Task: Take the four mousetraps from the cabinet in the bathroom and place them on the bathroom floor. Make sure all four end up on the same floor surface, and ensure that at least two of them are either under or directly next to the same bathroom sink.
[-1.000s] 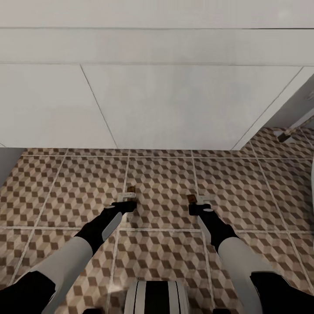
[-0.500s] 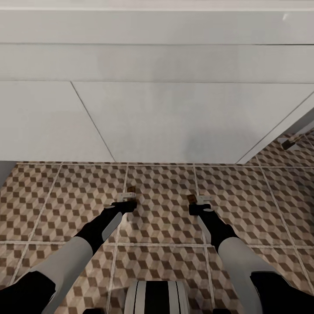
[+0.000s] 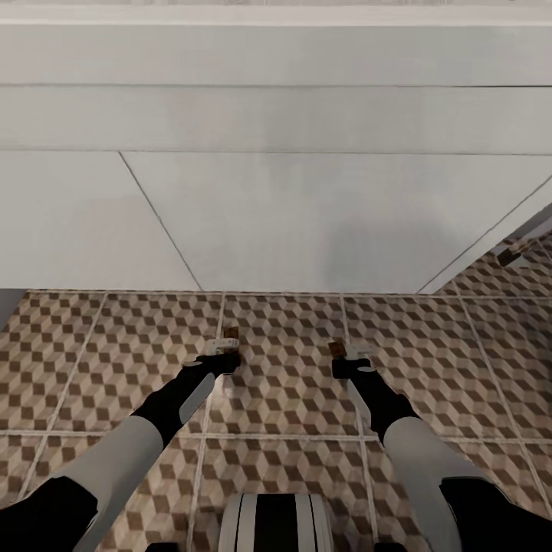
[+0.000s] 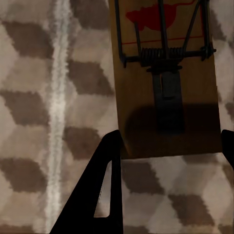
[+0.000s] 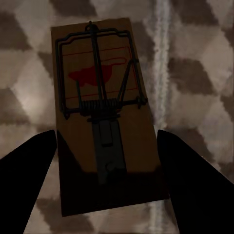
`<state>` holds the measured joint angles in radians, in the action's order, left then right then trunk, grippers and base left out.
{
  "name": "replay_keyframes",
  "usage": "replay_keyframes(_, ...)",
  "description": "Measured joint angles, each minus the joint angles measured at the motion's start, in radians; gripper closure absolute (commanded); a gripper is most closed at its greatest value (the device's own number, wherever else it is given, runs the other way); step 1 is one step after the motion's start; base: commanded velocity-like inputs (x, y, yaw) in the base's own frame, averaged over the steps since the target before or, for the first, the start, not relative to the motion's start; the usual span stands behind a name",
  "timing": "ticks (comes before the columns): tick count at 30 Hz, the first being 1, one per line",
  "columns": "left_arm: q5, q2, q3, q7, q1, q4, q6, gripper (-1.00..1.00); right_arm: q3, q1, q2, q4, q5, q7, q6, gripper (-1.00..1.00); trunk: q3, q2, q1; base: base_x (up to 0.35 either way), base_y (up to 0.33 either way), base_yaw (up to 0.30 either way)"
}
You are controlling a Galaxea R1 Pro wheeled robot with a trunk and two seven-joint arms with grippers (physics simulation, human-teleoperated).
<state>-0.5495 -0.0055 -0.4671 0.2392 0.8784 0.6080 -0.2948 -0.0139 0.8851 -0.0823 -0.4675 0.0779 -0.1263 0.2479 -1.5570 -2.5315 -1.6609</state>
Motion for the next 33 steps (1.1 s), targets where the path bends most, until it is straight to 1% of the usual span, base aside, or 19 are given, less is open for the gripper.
replay_keyframes(10, 0.000, 0.000, 0.000, 0.000, 0.000, -0.001, 0.000, 1.00, 0.000, 0.000, 0.000, 0.000, 0.000, 0.007, 0.000, 1.00, 0.000, 0.000, 0.000, 0.281, 0.000, 0.000)
replay_keyframes(13, 0.000, 0.000, 0.001, 0.000, 0.000, -0.001, 0.000, 1.00, 0.000, 0.000, 0.000, 0.000, 0.000, 0.006, 0.000, 1.00, 0.000, 0.000, 0.000, 0.182, 0.000, 0.000)
replay_keyframes(26, 0.000, 0.000, 0.001, 0.000, 0.000, -0.003, -0.001, 1.00, -0.001, 0.000, 0.000, 0.000, 0.000, 0.003, 0.000, 1.00, 0.000, 0.000, 0.000, 0.025, 0.000, 0.000)
replay_keyframes(33, -0.001, -0.001, 0.002, 0.000, 0.000, -0.022, -0.001, 1.00, -0.001, 0.000, 0.000, 0.000, -0.002, 0.001, 0.003, 1.00, 0.000, 0.000, 0.000, 0.000, 0.000, 0.000)
